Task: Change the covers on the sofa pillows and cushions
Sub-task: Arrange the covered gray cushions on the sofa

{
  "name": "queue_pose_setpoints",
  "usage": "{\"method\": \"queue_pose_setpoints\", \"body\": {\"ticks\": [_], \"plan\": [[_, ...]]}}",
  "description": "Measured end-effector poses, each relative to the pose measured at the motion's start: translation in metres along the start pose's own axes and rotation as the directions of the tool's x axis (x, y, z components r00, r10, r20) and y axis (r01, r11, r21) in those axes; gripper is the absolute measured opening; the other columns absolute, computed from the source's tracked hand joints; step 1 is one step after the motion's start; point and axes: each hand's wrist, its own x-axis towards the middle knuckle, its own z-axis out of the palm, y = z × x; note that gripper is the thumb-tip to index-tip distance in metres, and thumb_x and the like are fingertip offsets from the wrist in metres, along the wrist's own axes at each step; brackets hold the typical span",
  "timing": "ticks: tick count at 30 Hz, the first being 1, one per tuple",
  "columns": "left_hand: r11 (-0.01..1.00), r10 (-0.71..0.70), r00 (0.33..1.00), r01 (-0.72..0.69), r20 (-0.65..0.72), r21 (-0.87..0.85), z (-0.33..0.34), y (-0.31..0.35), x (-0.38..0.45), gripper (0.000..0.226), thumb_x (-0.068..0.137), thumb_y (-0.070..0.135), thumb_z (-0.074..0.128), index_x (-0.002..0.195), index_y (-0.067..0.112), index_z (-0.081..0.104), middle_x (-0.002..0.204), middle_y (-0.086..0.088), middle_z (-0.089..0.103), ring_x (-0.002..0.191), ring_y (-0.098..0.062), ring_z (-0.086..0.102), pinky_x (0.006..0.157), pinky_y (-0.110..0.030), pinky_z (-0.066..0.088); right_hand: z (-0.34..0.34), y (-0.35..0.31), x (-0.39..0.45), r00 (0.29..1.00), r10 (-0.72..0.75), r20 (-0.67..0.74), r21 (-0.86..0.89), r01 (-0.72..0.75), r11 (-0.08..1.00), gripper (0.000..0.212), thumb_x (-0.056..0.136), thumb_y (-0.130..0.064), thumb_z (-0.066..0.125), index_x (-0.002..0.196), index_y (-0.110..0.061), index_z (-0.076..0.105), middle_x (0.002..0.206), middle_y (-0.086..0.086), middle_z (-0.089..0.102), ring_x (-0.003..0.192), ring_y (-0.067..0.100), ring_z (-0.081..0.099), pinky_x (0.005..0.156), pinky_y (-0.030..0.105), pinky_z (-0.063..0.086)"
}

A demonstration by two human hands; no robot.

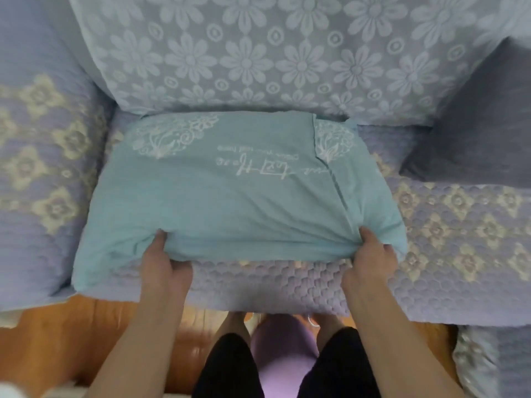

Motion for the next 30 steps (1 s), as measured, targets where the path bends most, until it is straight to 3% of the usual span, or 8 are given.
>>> {"method": "queue_pose_setpoints", "body": {"ticks": [7, 12, 15, 19, 22, 26, 28, 30], "plan": [[0.843, 0.538, 0.843, -0.537, 0.026, -0.030, 0.103, 0.168, -0.125, 0.033, 0.089, 0.005, 0.068, 0.121, 0.013, 0.064, 0.107, -0.003, 0.075, 0.091, -0.018, 0.075, 0.074, -0.036, 0.061, 0.029, -0.204, -0.108, 0.791, -0.598, 0.133, 0.069, 0.594, 0.801, 0.034, 0.082, -0.022, 0.067, 0.065, -0.023, 0.037, 0.063, -0.009, 0.042, 0.054, 0.006, 0.040, 0.050, 0.023, 0.038], [0.745, 0.573, 0.763, -0.637, 0.299, 0.196, 0.206, 0.185, -0.081, 0.026, 0.096, 0.018, 0.058, 0.120, 0.017, 0.050, 0.118, -0.017, 0.068, 0.083, -0.021, 0.070, 0.070, -0.035, 0.060, 0.104, -0.252, -0.044, 0.781, -0.535, 0.323, -0.021, 0.571, 0.821, 0.025, 0.086, -0.013, 0.060, 0.108, -0.018, 0.049, 0.083, 0.006, 0.058, 0.064, 0.017, 0.056, 0.058, 0.032, 0.047], [0.254, 0.373, 0.709, -0.698, 0.598, 0.669, 0.210, 0.109, -0.014, 0.059, 0.097, 0.043, 0.057, 0.148, 0.023, 0.038, 0.142, -0.013, 0.056, 0.115, -0.027, 0.061, 0.103, -0.038, 0.047, 0.129, -0.196, 0.007, 0.725, -0.384, 0.571, -0.370, 0.645, 0.669, 0.056, 0.092, -0.014, 0.064, 0.144, -0.016, 0.042, 0.135, 0.008, 0.051, 0.115, 0.024, 0.057, 0.098, 0.032, 0.049], [-0.547, 0.033, 0.579, -0.672, 0.814, 0.500, 0.106, -0.046, 0.031, 0.064, 0.097, 0.058, 0.032, 0.150, 0.025, 0.047, 0.155, -0.015, 0.044, 0.141, -0.043, 0.041, 0.113, -0.061, 0.035, 0.085, -0.056, 0.018, 0.625, -0.289, 0.725, -0.528, 0.774, 0.350, 0.040, 0.093, -0.014, 0.058, 0.133, -0.008, 0.057, 0.137, 0.013, 0.053, 0.126, 0.030, 0.050, 0.108, 0.023, 0.030], [-0.667, -0.006, 0.636, -0.578, 0.772, 0.470, 0.058, -0.092, 0.052, 0.064, 0.096, 0.057, 0.031, 0.153, 0.030, 0.043, 0.162, -0.015, 0.033, 0.147, -0.046, 0.029, 0.115, -0.065, 0.025, 0.054, 0.027, 0.002, 0.471, -0.309, 0.826, -0.472, 0.878, 0.077, 0.039, 0.090, -0.015, 0.057, 0.129, -0.011, 0.059, 0.144, 0.014, 0.047, 0.136, 0.033, 0.040, 0.118, 0.042, 0.030], [-0.745, 0.060, 0.561, -0.526, 0.826, 0.411, 0.068, -0.108, 0.068, 0.063, 0.099, 0.054, 0.029, 0.159, 0.032, 0.028, 0.167, -0.015, 0.017, 0.153, -0.043, 0.011, 0.121, -0.062, 0.010, 0.067, 0.039, 0.010, -0.030, -0.303, 0.952, -0.056, 0.961, -0.272, 0.044, 0.101, -0.033, 0.045, 0.143, -0.022, 0.046, 0.160, 0.011, 0.032, 0.149, 0.033, 0.022, 0.123, 0.050, 0.017], [-0.750, 0.094, 0.537, -0.516, 0.838, 0.415, 0.076, -0.117, 0.074, 0.063, 0.099, 0.054, 0.033, 0.158, 0.031, 0.030, 0.167, -0.014, 0.020, 0.153, -0.042, 0.013, 0.122, -0.062, 0.008, 0.074, 0.033, 0.109, 0.150, -0.323, 0.935, -0.270, 0.889, -0.370, 0.054, 0.101, -0.043, 0.038, 0.152, -0.025, 0.036, 0.163, 0.010, 0.027, 0.150, 0.034, 0.021, 0.121, 0.058, 0.017], [-0.767, 0.087, 0.518, -0.510, 0.851, 0.389, 0.076, -0.127, 0.072, 0.063, 0.098, 0.054, 0.037, 0.157, 0.032, 0.033, 0.166, -0.013, 0.022, 0.154, -0.040, 0.014, 0.121, -0.063, 0.008, 0.064, 0.007, 0.205, 0.734, -0.298, 0.610, -0.791, 0.583, -0.186, 0.063, 0.098, -0.057, 0.019, 0.155, -0.031, 0.023, 0.165, 0.007, 0.016, 0.150, 0.035, 0.014, 0.118, 0.063, 0.013]]}}
